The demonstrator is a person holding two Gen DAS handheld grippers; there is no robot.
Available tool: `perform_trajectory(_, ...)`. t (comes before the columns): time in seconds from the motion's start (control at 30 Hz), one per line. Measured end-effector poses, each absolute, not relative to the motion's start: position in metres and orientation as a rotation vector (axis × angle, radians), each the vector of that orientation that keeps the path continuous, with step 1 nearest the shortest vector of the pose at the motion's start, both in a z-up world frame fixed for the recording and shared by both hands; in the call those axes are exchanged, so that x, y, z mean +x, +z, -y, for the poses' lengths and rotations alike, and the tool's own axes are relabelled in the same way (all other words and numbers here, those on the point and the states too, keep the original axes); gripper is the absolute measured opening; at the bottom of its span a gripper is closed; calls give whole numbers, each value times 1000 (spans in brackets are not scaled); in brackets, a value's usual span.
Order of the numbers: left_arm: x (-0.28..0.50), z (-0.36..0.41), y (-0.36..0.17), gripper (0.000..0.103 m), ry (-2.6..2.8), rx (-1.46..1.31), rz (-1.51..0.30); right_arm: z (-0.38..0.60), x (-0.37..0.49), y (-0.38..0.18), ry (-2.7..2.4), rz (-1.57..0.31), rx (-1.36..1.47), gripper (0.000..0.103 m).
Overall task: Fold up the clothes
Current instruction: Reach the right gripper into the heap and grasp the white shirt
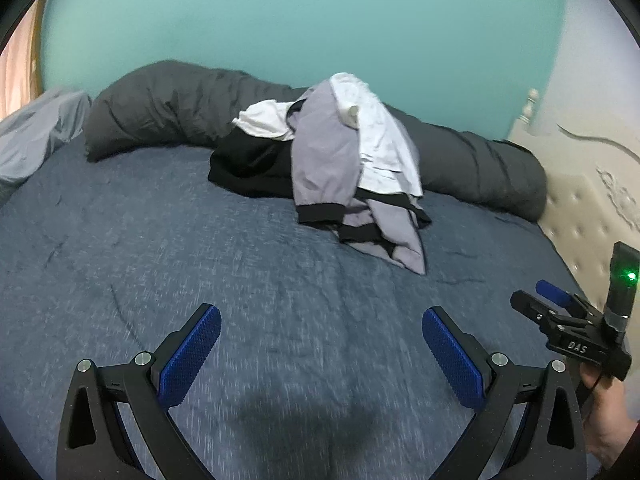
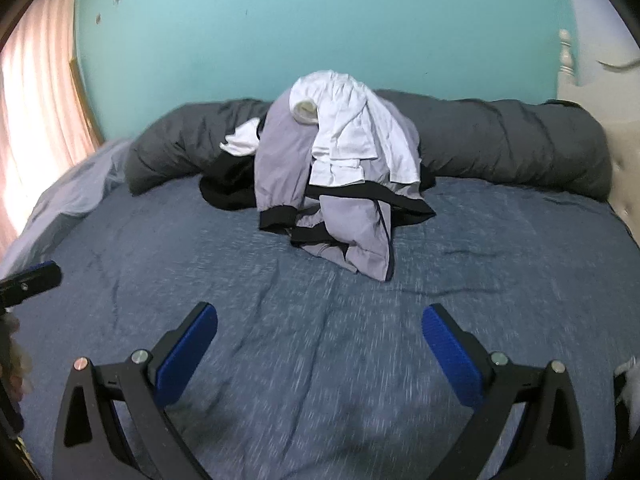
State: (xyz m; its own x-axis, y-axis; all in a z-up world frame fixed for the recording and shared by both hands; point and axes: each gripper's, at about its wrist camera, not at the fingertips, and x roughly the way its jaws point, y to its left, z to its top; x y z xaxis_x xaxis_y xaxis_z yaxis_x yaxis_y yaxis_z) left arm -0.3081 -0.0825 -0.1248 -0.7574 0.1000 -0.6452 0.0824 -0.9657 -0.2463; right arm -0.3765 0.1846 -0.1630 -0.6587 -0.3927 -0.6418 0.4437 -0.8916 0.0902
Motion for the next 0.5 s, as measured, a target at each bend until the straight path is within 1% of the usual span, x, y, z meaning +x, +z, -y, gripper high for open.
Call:
perform_trajectory(0.07,-328,91,-129,103,2901,-1120,466,-177,-400,-164,-2497,-105,960,103)
perform_trajectory(0.13,-349,98,-133,103,2897,-1150,506,-172,-422,-165,-2481,-59,984,103)
perform_trajectory(0.27,-386,108,-135,103,2904,-1174,534,-160,-462,-161,-2489,-46,1001,103)
perform_trajectory(0.37,-413,118,-138,103,2892,-1212,586,-148,-499,-162,-2485,-15,1063,103)
perform_trajectory(0.43,-425,128,-140,103,2893,-1220,627,-136,-523,-163,-2468,-26,1073,102)
perform_trajectory(0.5,-435,139,-142,103,2893,-1232,652,-123,-545,-164,-2471,-60,1068,98)
